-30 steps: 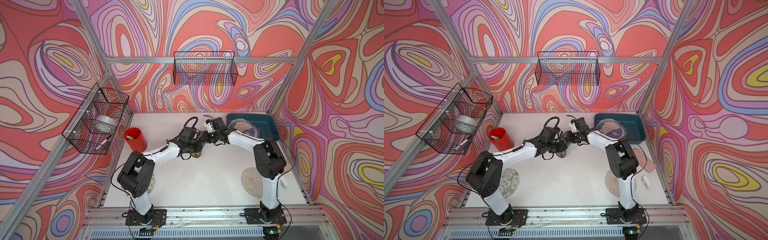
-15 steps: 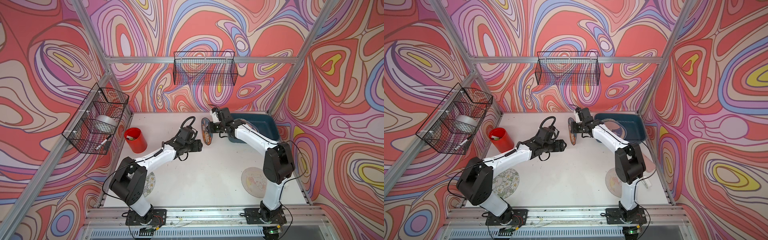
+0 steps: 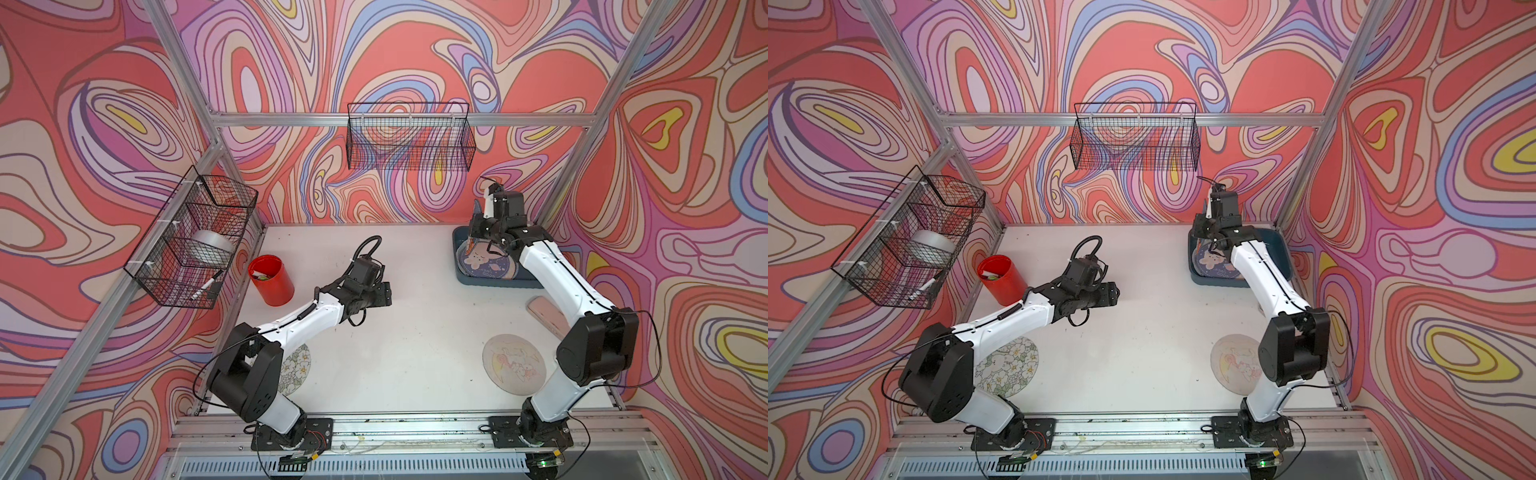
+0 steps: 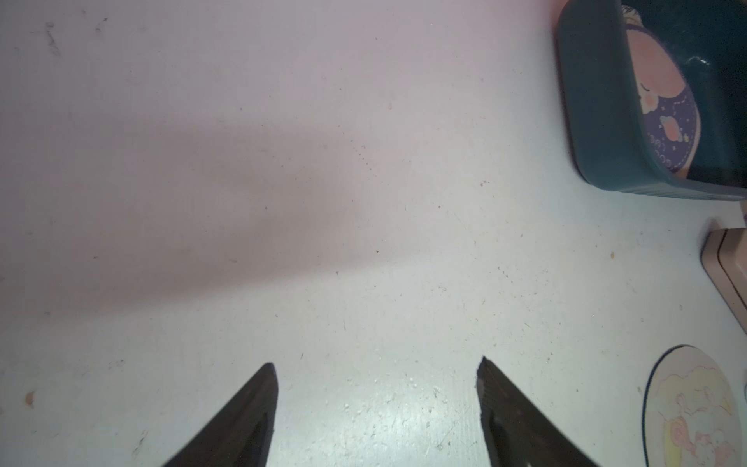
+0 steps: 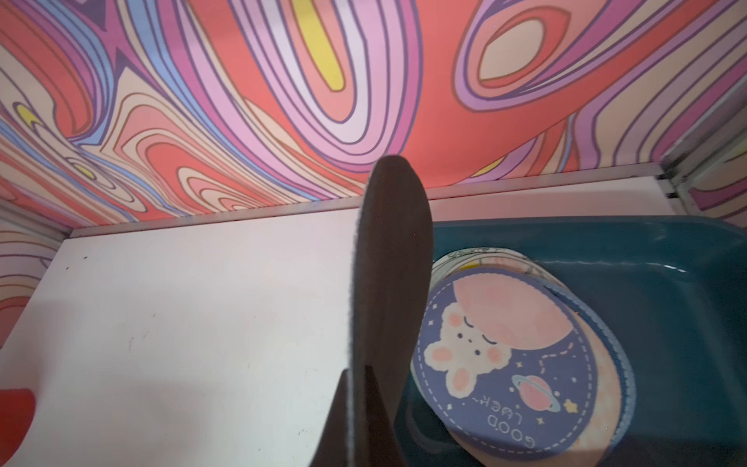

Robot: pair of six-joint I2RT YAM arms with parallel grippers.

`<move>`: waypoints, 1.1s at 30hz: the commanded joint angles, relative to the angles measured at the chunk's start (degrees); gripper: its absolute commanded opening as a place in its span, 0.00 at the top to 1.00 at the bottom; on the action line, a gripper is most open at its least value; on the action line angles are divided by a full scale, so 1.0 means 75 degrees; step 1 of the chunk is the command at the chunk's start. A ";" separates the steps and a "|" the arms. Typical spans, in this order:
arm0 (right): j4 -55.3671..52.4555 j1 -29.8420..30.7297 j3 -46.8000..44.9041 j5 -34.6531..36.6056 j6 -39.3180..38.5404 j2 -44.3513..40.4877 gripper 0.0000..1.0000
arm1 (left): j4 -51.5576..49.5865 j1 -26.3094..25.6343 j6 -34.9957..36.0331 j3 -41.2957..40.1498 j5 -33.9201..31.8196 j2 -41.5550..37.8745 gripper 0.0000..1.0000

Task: Put the coasters into the storage box
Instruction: Place the coaster in the storage box.

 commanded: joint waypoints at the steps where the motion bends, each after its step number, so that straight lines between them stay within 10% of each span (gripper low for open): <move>1: 0.0104 -0.0115 0.0070 0.0360 -0.0210 0.0124 1.00 | -0.0479 0.0090 0.0011 -0.0167 -0.0375 -0.0269 0.21; 18: 0.1100 -0.1209 -0.0184 -0.0724 -0.0010 0.1777 1.00 | 0.0351 0.0225 0.0109 -0.0815 -0.0121 -0.0983 0.21; 28: 0.0405 -0.1714 -0.0167 0.0657 -0.0025 0.2818 1.00 | 0.0133 0.0319 0.0139 -0.0746 -0.0314 -0.1021 0.20; 33: 0.0062 -0.1725 0.0046 0.1098 -0.0007 0.3219 0.75 | -0.0386 0.0393 -0.0004 -0.0586 -0.0590 -0.0923 0.20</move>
